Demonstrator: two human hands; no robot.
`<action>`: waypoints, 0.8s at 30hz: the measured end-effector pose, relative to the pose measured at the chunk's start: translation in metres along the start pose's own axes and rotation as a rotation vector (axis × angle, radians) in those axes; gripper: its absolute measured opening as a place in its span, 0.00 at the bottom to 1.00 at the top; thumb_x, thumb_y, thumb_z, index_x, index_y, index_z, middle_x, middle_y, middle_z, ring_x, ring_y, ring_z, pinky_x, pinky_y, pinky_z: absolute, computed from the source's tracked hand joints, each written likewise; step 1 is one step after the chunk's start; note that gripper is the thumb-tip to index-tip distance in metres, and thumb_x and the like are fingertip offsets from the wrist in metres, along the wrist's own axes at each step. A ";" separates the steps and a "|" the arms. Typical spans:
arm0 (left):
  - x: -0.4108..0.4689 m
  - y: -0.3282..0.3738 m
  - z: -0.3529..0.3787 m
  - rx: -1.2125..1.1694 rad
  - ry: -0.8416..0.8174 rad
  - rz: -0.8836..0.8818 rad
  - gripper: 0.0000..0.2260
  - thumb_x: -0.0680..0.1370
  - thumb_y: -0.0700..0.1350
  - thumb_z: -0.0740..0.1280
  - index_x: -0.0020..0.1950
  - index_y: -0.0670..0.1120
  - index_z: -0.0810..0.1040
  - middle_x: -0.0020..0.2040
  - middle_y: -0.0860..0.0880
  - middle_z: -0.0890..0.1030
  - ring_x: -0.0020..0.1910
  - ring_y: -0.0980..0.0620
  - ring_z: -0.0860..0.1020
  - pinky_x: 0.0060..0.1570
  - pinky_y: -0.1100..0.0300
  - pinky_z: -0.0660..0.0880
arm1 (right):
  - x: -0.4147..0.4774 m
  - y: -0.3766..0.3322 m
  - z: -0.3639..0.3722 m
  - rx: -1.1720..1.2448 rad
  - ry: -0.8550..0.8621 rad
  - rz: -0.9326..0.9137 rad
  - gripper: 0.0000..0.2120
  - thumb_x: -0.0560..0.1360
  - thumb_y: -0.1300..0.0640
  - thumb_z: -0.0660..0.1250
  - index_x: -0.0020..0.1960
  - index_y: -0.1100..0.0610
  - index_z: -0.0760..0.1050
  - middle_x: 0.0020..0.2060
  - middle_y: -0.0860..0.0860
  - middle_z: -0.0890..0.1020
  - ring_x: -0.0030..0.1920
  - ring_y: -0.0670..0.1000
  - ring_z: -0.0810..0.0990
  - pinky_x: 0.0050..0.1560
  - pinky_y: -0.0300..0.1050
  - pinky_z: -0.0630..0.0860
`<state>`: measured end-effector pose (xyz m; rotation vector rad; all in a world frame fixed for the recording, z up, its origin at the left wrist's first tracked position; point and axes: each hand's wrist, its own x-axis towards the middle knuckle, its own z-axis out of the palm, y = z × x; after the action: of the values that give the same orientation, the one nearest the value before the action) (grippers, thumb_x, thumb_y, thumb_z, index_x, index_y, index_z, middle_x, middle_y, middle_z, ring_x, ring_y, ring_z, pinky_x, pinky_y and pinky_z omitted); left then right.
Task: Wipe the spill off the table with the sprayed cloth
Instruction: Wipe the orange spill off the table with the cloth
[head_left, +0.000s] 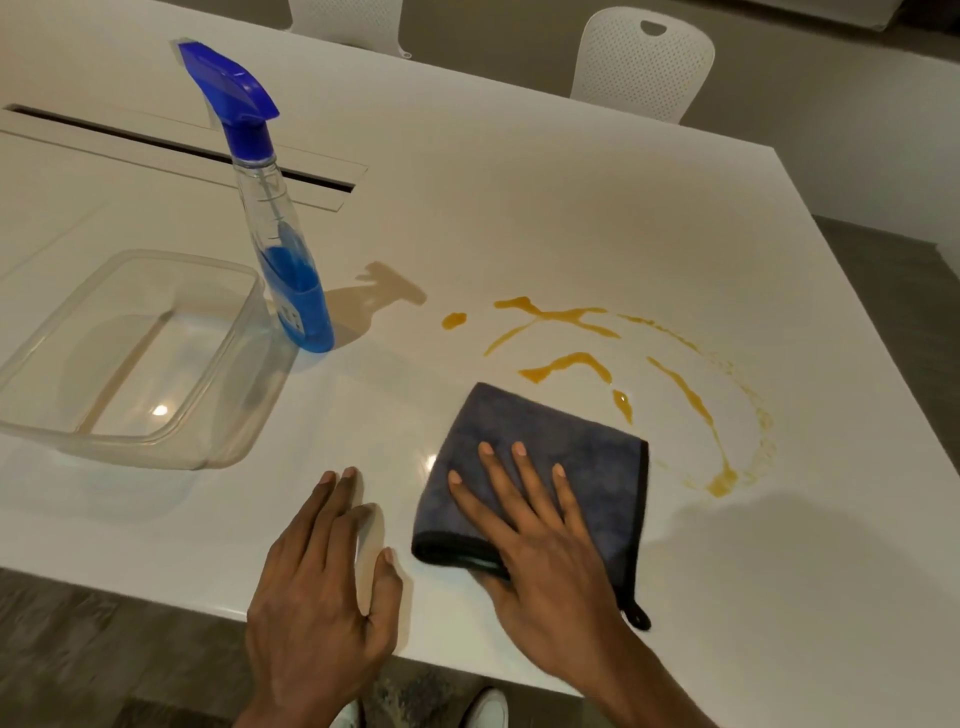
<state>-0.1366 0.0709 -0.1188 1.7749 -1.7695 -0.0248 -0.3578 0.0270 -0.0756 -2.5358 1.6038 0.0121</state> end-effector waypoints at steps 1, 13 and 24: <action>0.000 0.000 0.000 0.006 -0.008 0.001 0.26 0.79 0.55 0.63 0.69 0.39 0.80 0.75 0.42 0.77 0.74 0.40 0.76 0.68 0.47 0.73 | -0.013 0.006 0.001 -0.013 0.004 0.009 0.35 0.80 0.36 0.52 0.83 0.37 0.40 0.85 0.44 0.43 0.84 0.54 0.38 0.81 0.63 0.44; 0.000 0.002 -0.002 0.032 -0.005 0.033 0.26 0.80 0.55 0.62 0.74 0.43 0.79 0.78 0.45 0.75 0.78 0.44 0.72 0.67 0.45 0.75 | 0.054 0.023 0.004 -0.038 0.024 0.042 0.34 0.81 0.38 0.52 0.84 0.40 0.44 0.85 0.48 0.44 0.84 0.57 0.38 0.82 0.65 0.45; 0.000 0.009 -0.002 0.023 0.018 -0.004 0.23 0.81 0.53 0.64 0.73 0.43 0.80 0.76 0.46 0.76 0.77 0.45 0.73 0.66 0.42 0.78 | -0.010 0.088 -0.003 -0.021 -0.017 0.165 0.35 0.78 0.36 0.44 0.83 0.38 0.40 0.85 0.46 0.41 0.84 0.55 0.38 0.82 0.65 0.47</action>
<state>-0.1439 0.0722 -0.1128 1.7895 -1.7603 0.0099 -0.4416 -0.0016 -0.0824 -2.4041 1.8104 0.0685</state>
